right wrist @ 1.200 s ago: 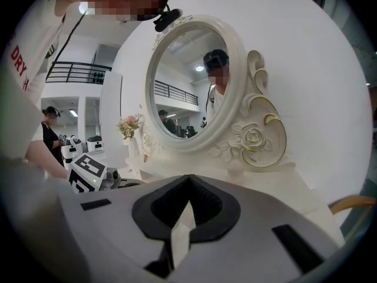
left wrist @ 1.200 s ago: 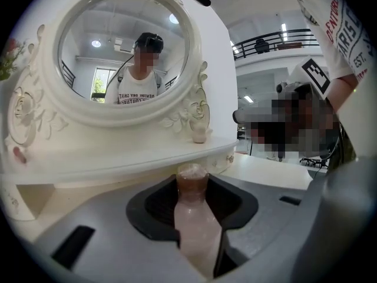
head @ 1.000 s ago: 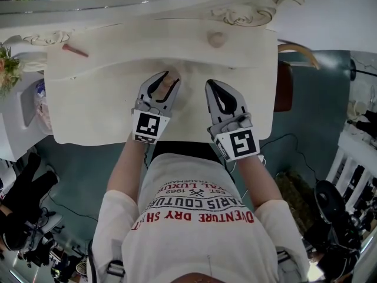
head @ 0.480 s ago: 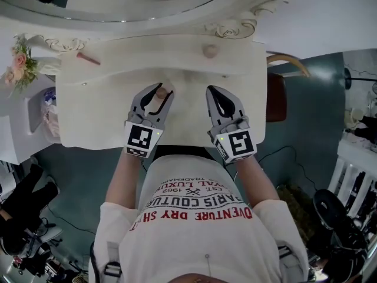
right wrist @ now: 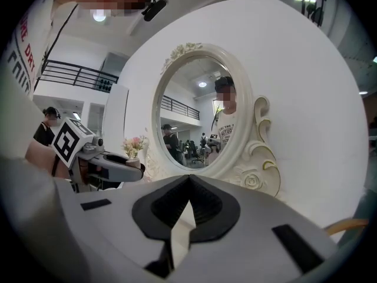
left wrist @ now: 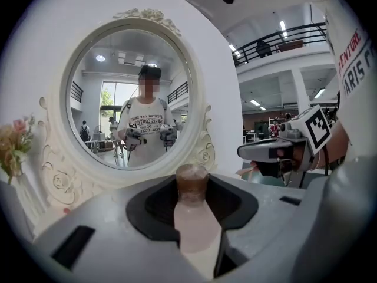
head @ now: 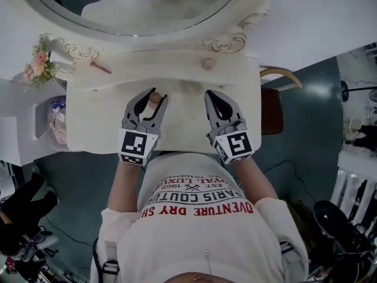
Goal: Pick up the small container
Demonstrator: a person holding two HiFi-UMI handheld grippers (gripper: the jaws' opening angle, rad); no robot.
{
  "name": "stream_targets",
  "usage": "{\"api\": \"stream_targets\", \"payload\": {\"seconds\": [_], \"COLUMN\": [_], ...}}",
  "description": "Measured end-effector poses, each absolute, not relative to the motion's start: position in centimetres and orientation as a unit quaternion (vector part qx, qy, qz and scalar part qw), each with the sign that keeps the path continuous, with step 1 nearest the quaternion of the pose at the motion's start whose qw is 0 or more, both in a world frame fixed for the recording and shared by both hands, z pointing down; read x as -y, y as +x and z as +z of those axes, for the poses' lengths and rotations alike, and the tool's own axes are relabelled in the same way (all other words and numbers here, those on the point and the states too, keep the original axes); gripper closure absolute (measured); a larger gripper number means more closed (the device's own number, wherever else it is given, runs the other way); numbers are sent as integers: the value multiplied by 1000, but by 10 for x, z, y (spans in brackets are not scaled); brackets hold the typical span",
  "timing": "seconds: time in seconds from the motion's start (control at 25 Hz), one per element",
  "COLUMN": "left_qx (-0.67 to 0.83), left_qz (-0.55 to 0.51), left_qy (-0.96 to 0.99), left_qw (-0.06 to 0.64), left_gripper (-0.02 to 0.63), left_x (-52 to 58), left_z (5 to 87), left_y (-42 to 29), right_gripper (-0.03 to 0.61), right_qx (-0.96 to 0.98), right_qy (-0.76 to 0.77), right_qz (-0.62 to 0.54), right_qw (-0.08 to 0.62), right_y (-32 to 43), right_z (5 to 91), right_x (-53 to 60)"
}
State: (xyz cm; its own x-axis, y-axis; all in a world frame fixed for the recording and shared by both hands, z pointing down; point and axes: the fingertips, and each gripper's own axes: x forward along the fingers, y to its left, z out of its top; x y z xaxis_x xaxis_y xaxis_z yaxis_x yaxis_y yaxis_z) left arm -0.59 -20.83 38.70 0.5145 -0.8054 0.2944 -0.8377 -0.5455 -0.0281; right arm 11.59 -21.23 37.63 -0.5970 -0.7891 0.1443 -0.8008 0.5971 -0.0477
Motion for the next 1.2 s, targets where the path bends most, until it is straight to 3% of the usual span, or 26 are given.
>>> {"api": "stream_targets", "payload": {"seconds": [0.68,1.2], "left_qx": [498,481], "left_qz": [68,68], "left_qy": [864,874], "left_qw": [-4,5], "left_gripper": [469,469], "left_x": [201,202], "left_z": [302,311], "left_y": [-40,-33], "right_gripper": [580,580], "right_qx": [902,909], "right_qy": [429,414], "right_qz": [-14,-15], "right_qw": [30,36], "right_y": [112,97], "right_z": [320,322], "right_x": [215,213]}}
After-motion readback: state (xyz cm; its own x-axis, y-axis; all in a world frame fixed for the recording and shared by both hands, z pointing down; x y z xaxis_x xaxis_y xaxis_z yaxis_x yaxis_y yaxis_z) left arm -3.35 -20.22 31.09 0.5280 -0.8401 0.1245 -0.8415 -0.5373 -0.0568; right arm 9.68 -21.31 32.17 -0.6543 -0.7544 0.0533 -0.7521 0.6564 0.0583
